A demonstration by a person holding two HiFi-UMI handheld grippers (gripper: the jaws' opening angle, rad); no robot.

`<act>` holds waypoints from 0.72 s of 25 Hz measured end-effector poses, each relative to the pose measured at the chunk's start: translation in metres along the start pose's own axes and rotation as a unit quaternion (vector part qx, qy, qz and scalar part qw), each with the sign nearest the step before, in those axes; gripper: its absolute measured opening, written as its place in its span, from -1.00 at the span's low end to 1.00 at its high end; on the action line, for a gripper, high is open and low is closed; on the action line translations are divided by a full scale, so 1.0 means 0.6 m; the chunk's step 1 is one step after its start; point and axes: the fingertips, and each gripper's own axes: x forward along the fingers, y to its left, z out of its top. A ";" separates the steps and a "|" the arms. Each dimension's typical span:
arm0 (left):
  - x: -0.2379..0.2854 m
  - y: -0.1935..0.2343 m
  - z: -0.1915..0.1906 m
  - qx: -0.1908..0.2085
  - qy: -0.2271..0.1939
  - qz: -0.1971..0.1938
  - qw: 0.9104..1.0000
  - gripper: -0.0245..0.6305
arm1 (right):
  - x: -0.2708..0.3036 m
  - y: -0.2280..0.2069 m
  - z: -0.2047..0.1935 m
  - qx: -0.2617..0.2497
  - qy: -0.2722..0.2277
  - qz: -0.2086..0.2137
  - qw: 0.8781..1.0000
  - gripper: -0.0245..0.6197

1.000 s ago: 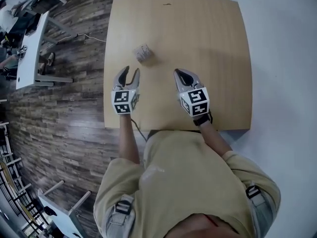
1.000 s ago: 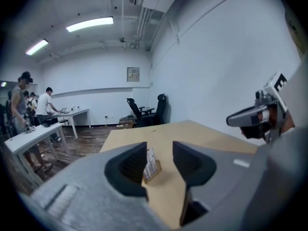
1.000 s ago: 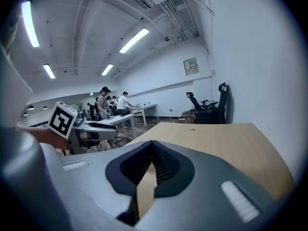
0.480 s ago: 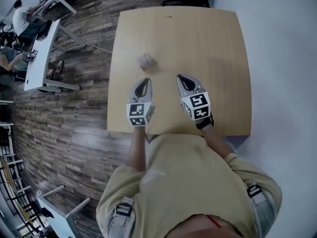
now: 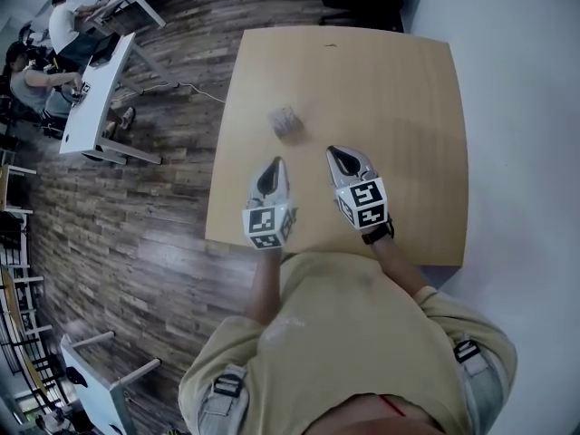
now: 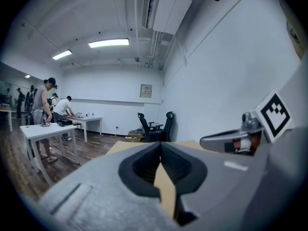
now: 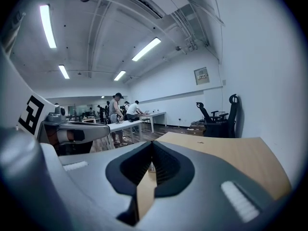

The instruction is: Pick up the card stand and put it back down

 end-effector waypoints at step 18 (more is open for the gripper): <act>-0.005 0.019 -0.010 -0.003 0.006 -0.016 1.000 -0.92 | 0.041 0.039 0.003 -0.023 0.000 0.028 0.999 -0.91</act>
